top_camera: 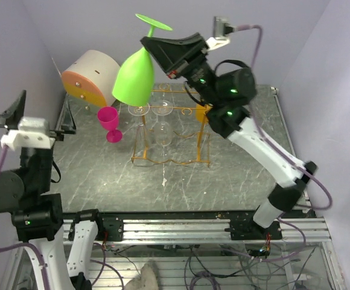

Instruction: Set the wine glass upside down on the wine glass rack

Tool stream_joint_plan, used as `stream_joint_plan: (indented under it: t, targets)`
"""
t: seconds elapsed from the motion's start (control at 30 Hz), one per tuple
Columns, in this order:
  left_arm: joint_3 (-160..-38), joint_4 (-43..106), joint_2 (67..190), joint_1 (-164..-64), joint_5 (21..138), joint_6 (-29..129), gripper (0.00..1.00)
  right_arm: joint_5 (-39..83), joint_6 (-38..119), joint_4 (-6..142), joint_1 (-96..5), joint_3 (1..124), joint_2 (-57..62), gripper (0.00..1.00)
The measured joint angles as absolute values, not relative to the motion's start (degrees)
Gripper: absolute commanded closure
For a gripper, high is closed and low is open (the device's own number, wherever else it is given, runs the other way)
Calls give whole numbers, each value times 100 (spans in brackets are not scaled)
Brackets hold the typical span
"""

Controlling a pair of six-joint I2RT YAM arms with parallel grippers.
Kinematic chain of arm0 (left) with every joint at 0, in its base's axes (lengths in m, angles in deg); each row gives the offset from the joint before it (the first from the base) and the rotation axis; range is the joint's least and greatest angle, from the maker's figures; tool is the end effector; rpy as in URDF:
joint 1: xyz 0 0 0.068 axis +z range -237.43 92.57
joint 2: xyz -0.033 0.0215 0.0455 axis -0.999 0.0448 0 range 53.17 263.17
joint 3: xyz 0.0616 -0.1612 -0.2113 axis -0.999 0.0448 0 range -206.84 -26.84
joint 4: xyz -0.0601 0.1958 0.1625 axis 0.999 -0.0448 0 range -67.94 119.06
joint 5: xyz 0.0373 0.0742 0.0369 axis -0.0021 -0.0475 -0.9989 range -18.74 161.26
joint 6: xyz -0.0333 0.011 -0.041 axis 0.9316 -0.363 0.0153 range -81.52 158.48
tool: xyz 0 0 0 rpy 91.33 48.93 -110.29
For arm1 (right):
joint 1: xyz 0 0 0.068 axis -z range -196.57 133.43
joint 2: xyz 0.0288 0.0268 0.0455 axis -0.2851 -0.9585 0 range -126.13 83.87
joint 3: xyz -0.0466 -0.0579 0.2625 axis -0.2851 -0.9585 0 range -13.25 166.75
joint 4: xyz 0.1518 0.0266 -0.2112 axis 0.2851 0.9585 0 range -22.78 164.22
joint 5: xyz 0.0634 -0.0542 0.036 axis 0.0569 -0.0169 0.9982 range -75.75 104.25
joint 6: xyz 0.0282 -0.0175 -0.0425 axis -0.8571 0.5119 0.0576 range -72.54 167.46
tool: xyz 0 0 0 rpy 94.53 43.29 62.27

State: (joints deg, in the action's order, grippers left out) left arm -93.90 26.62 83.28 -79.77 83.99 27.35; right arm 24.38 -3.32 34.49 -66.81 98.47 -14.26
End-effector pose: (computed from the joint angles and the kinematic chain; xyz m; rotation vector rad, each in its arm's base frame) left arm 0.0416 -0.0023 0.5028 0.2339 0.9587 0.1934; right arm 0.2233 0.2782 0.5695 -0.1889 0.8734 1.7293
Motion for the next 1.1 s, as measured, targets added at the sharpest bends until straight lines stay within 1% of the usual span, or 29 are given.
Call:
stream_joint_plan:
  t: [0.07, 0.13, 0.27, 0.33, 0.5, 0.67, 0.9, 1.1]
  targets:
    - [-10016, 1886, 8612, -7977, 8064, 2689, 5, 2445, 221, 3929, -6709, 9620, -897, 100]
    - [-10523, 1110, 8826, -7977, 7771, 2636, 6, 2390, 789, 4480, -6750, 9126, -173, 100]
    - [-11146, -103, 9119, -7977, 7592, 2571, 6, 2200, 1646, 5331, -6766, 8046, 1134, 100]
    - [-11170, -435, 9154, -7977, 7551, 2538, 6, 2023, 2037, 5696, -6766, 7515, 1715, 100]
    - [-10599, -747, 8973, -7977, 7323, 2429, 6, 1365, 2699, 6557, -6768, 6580, 2681, 100]
    - [-10201, -774, 9005, -7879, 6877, 2300, 5, 664, 3239, 6920, -6768, 5686, 3094, 100]
    - [-10293, -1025, 9530, -7822, 6495, 2177, 8, 189, 3934, 6762, -6768, 4510, 3049, 100]
    - [-10341, -1324, 9663, -7905, 6401, 2059, 7, -195, 4229, 6598, -6768, 4066, 3110, 100]
